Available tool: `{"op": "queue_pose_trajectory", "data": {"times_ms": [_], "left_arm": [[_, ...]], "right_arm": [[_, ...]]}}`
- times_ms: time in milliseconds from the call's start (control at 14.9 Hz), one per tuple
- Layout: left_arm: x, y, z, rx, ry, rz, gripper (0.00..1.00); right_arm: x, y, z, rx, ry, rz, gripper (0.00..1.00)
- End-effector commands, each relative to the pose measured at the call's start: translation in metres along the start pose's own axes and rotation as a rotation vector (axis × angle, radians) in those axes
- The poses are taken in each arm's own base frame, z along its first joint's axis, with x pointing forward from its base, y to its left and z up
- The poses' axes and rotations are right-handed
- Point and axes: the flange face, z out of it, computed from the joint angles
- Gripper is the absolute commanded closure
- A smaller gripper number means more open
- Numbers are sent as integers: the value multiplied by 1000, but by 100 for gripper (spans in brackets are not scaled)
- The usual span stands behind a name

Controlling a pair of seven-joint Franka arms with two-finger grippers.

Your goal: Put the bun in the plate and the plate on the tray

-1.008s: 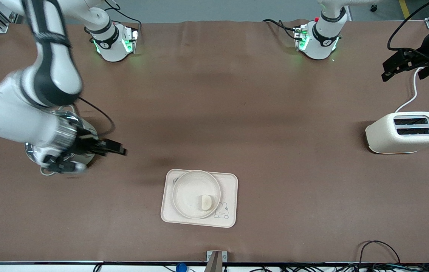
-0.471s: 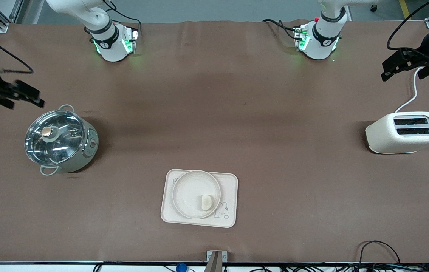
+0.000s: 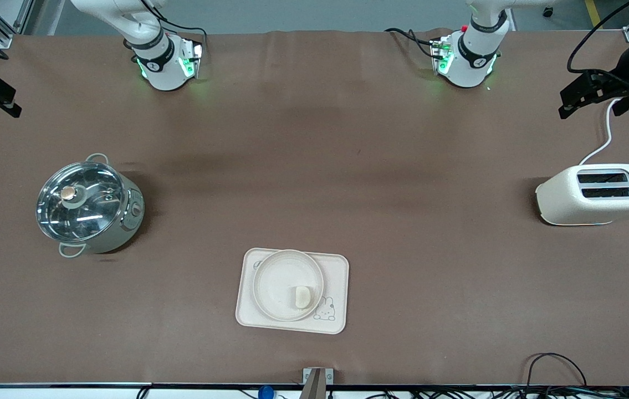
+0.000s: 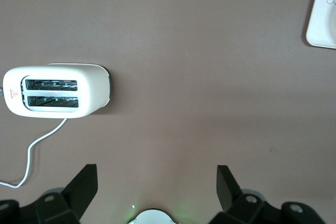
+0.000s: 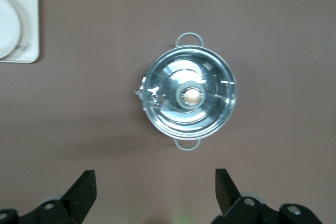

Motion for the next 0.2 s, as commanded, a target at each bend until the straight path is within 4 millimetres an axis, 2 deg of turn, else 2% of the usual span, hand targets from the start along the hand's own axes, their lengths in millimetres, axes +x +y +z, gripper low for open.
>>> {"op": "queue_pose_trajectory", "data": {"times_ms": [0, 134], "left_arm": [[-4, 1, -9, -12, 6, 14, 0], [-4, 2, -9, -12, 6, 14, 0]], "right_arm": [[1, 12, -11, -30, 26, 14, 0], [2, 16, -10, -27, 26, -3, 0]]}}
